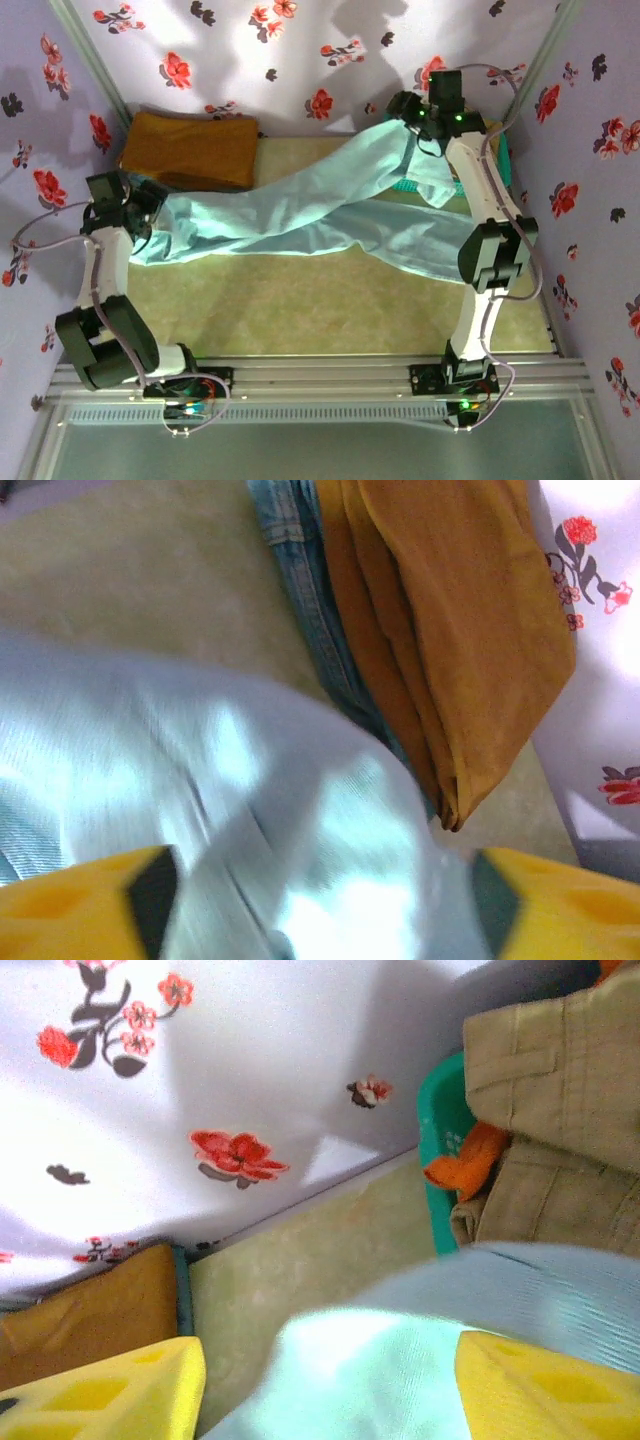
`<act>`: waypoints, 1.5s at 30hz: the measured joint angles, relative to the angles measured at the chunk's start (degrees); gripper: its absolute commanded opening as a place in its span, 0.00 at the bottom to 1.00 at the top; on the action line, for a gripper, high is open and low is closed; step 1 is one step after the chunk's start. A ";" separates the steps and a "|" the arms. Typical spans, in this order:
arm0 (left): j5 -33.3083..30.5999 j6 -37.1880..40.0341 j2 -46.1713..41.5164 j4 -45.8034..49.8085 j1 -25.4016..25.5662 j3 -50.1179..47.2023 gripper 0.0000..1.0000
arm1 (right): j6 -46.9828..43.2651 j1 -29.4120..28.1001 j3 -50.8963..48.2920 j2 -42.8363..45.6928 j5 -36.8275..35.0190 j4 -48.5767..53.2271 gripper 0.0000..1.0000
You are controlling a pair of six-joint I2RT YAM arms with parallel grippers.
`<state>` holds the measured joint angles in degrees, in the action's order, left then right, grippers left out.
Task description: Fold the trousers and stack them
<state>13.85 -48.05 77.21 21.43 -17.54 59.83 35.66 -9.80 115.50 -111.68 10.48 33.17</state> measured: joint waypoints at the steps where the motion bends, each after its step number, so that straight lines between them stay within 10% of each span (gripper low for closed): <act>1: 0.61 -0.09 -0.26 0.00 0.02 -0.07 1.00 | -0.13 -0.35 -3.23 1.88 0.04 -0.31 0.71; 11: -0.24 -0.33 -24.37 -0.98 8.48 -17.33 0.95 | 3.23 -6.34 -50.82 41.70 -2.49 -8.20 0.77; 16: -0.55 -1.33 -22.10 -1.44 9.35 -28.17 0.86 | 10.08 -6.27 -71.38 51.25 -3.17 -12.50 0.83; 23: -0.76 -2.40 -11.58 -11.45 9.25 -29.55 0.79 | 18.40 -4.02 -82.97 51.89 -0.98 -17.42 0.85; 40: -3.37 -3.54 3.10 -26.14 7.23 -26.56 0.21 | 34.73 2.45 -86.27 38.12 6.14 -30.62 0.78; 45: -3.34 -3.67 3.08 -27.02 7.23 -26.60 0.00 | 36.76 3.04 -86.25 31.82 8.59 -35.30 0.33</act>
<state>10.50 -51.72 80.29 -5.58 -10.31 33.23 72.42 -6.76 29.26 -79.85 19.07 -2.13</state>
